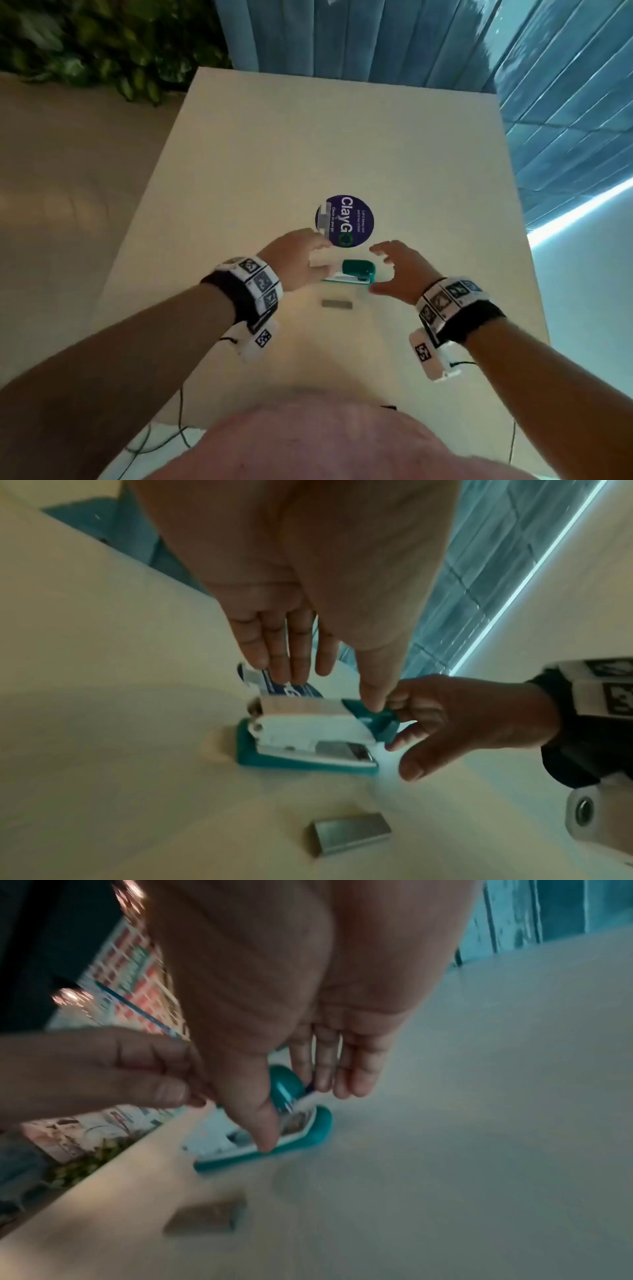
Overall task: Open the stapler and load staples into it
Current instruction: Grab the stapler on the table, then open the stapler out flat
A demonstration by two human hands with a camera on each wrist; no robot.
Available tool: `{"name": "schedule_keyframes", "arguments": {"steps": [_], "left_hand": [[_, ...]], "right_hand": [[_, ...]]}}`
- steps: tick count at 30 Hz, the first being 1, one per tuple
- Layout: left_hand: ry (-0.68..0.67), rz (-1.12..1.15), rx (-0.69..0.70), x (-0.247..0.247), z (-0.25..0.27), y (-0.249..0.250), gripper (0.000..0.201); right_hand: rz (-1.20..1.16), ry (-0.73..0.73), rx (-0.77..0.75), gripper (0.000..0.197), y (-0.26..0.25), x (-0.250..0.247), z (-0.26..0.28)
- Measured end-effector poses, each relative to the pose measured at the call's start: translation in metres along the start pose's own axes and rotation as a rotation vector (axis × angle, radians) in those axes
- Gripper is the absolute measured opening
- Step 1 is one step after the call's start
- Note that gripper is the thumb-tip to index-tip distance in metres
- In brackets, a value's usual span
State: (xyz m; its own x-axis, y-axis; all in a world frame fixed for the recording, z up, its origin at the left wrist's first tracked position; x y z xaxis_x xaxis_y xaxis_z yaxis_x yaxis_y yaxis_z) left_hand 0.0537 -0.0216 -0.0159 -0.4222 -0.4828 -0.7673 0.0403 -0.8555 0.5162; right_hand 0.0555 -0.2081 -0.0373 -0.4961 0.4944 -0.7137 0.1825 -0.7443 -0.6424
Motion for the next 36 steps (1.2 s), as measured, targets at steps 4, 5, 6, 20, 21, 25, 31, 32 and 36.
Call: {"name": "schedule_keyframes", "arguments": {"steps": [4, 5, 6, 20, 21, 25, 31, 32, 36], "left_hand": [[-0.118, -0.080, 0.068, 0.026, -0.014, 0.036, 0.055], [-0.139, -0.091, 0.097, 0.034, -0.016, 0.042, 0.052], [-0.143, -0.109, 0.118, 0.039, -0.016, 0.046, 0.050], [-0.048, -0.101, 0.186, 0.038, -0.014, 0.048, 0.038], [-0.028, -0.057, 0.189, 0.031, -0.011, 0.046, 0.037], [0.039, 0.109, 0.210, -0.006, 0.008, 0.025, 0.035], [0.128, 0.161, 0.131, -0.051, 0.029, -0.031, 0.032], [0.132, 0.155, 0.110, -0.054, 0.029, -0.039, 0.031], [0.144, 0.099, 0.017, -0.056, 0.026, -0.077, 0.029]], "right_hand": [[0.016, -0.013, 0.043, 0.065, 0.002, 0.021, -0.008], [0.013, 0.015, 0.038, 0.062, 0.005, 0.024, -0.010], [0.017, 0.038, 0.030, 0.058, 0.004, 0.025, -0.010], [-0.020, 0.085, -0.005, 0.033, 0.012, 0.029, -0.012], [-0.036, 0.100, -0.010, 0.033, 0.013, 0.030, -0.011], [-0.069, 0.116, -0.032, 0.037, 0.014, 0.030, -0.011], [-0.051, 0.112, -0.044, 0.034, 0.012, 0.031, -0.010], [-0.047, 0.116, -0.050, 0.034, 0.011, 0.031, -0.010], [-0.035, 0.120, -0.059, 0.033, 0.011, 0.031, -0.009]]}}
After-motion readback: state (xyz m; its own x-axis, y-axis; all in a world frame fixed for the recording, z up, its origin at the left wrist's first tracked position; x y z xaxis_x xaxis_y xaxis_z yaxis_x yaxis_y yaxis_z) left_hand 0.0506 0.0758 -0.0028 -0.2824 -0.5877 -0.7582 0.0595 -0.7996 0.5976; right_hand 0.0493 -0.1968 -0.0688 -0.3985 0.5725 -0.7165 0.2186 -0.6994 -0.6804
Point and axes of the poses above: each hand's wrist, its own z-axis away from the middle knuckle, its own x-axis out of the palm, y = z × x, the point moved 6 cm from there along -z, towards the middle knuckle, and after that the axes turned 12 degrees about -x, right-handed, at the moved point
